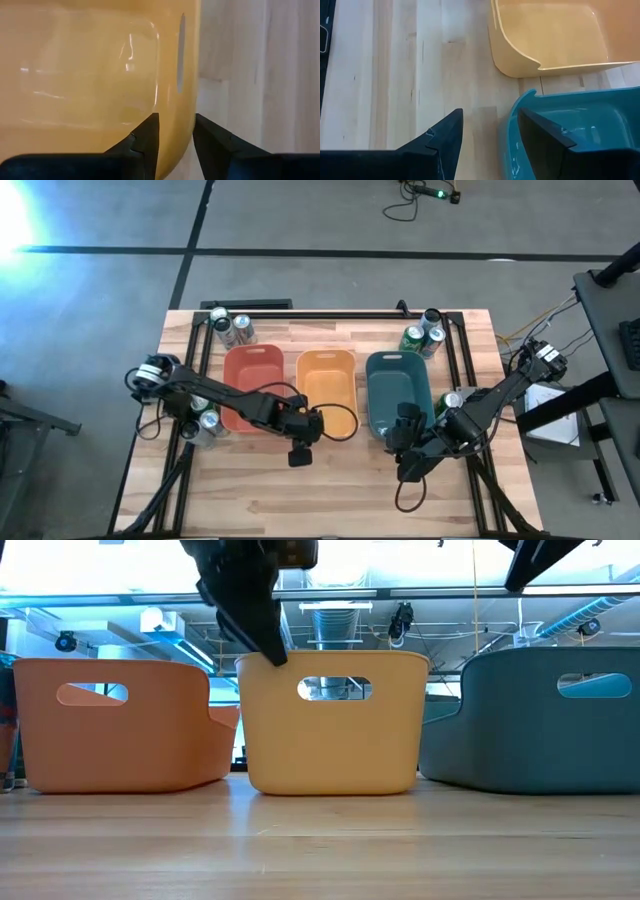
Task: Sort soda cans
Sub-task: Adjust the bins
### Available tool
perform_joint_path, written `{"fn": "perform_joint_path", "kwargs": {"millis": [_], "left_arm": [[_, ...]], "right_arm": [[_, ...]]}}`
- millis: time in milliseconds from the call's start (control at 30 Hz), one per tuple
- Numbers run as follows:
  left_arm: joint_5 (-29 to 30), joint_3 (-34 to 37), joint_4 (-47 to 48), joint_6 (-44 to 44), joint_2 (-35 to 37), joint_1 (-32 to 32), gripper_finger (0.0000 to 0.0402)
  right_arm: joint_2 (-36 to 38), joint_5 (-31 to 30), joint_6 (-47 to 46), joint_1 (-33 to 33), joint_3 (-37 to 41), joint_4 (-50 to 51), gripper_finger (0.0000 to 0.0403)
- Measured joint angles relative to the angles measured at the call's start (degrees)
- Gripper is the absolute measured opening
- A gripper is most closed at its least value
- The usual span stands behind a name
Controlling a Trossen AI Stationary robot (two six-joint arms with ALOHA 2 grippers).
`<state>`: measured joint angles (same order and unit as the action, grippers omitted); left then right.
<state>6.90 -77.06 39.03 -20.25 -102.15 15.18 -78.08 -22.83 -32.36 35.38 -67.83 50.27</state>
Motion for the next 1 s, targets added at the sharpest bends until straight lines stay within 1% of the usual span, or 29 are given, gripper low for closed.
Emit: {"fn": "perform_joint_path", "kwargs": {"millis": [133,267,467,600,767,1000], "left_arm": [[0.4,0.0,-0.5,-0.9,2.4,-0.1,0.0124],[1.0,0.0,3.5,-3.5,5.4,-0.1,0.015],[1.9,-0.1,16.1,-14.9,10.5,0.2,0.0173],[3.1,-0.1,17.6,-21.1,12.9,0.6,0.0174],[1.5,-0.1,21.0,-26.6,12.2,0.6,0.0174],[1.4,0.4,22.4,-29.2,6.7,0.3,0.0174]], "right_arm": [[0.0,-2.4,0.0,0.0,-0.4,0.0,0.0192],[0.0,-2.8,0.3,0.0,-1.3,-0.1,0.0199],[0.0,-2.8,-0.1,0.0,-1.5,0.0,0.0201],[0.0,-2.9,-0.1,-0.1,-1.4,0.0,0.0201],[0.0,-3.1,-0.2,-0.2,-1.4,0.0,0.0201],[0.0,-3.2,-1.1,-0.2,-1.3,-0.2,0.0201]]}}
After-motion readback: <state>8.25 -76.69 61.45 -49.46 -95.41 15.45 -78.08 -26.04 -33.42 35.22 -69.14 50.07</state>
